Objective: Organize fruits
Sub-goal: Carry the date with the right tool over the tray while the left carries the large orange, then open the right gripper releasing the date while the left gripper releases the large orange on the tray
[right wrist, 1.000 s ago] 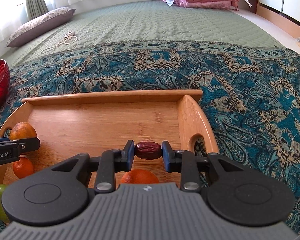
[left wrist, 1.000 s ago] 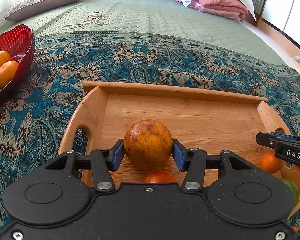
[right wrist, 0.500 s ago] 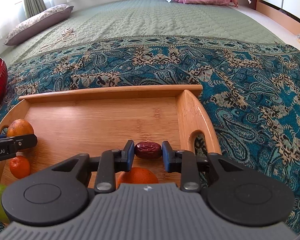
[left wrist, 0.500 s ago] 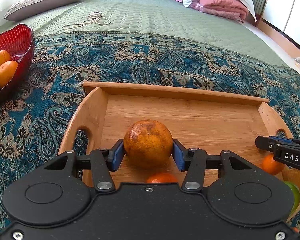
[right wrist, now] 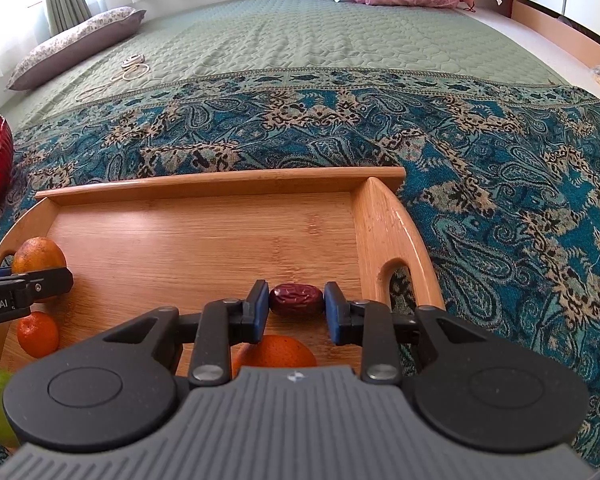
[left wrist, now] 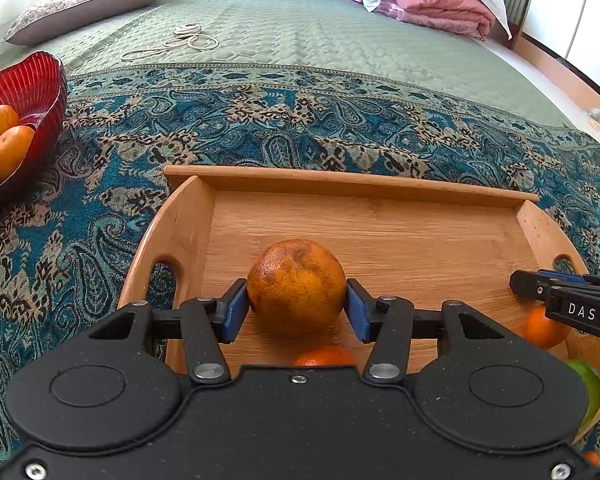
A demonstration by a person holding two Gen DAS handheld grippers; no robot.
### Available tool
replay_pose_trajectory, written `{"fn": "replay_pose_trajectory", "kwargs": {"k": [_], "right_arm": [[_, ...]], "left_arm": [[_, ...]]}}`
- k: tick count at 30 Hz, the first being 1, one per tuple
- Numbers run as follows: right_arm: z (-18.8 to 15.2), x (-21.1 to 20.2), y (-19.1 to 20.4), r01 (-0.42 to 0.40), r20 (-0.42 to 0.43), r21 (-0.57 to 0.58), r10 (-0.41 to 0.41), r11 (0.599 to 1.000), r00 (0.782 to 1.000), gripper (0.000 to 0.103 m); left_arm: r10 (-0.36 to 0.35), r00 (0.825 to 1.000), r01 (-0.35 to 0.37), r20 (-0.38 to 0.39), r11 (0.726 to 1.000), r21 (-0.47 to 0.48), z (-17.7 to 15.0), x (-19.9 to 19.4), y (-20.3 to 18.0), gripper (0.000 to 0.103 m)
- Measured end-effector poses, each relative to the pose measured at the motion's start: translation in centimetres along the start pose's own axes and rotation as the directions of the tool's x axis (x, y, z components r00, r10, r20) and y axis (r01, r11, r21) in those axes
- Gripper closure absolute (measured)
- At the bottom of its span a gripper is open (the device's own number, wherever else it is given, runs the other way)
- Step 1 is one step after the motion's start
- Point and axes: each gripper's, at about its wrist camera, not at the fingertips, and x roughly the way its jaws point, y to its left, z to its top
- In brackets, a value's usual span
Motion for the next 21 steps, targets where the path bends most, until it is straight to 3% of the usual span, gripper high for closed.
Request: {"fn": "replay_pose_trajectory", "kwargs": {"k": [8, 10, 11, 16, 21], "right_arm": [[0.4, 0.3, 0.2, -0.002, -0.005, 0.014, 0.003, 1.000, 1.000, 0.067], [0.4, 0.3, 0.2, -0.006, -0.004, 0.016, 0.006, 1.000, 1.000, 0.063], [0.4, 0.2, 0.2, -0.010, -0.001, 0.020, 0.010, 1.000, 1.000, 0.056], [0.3, -0.7, 0.0, -0.028, 0.026, 0.025, 0.027, 0.999, 0.999, 0.055], [0.3, -2.4, -0.2, -0.055, 0.065, 0.023, 0.053, 0.998, 0.996, 0.046]], "left_arm": [[0.001, 1.000, -0.002, 0.029, 1.000, 0.019, 0.3, -0.6, -0.3, 0.054], [0.003, 1.000, -0.003, 0.030, 1.000, 0.022, 0.3, -0.7, -0.3, 0.053], [0.003, 1.000, -0.004, 0.031, 1.000, 0.021, 0.3, -0.7, -0.3, 0.053], [0.004, 0.999, -0.006, 0.050, 0.999, 0.038, 0.1, -1.2, -0.4, 0.041], [0.007, 0.996, -0.012, 0.093, 0.998, 0.060, -0.3, -2.5, -0.8, 0.027]]}}
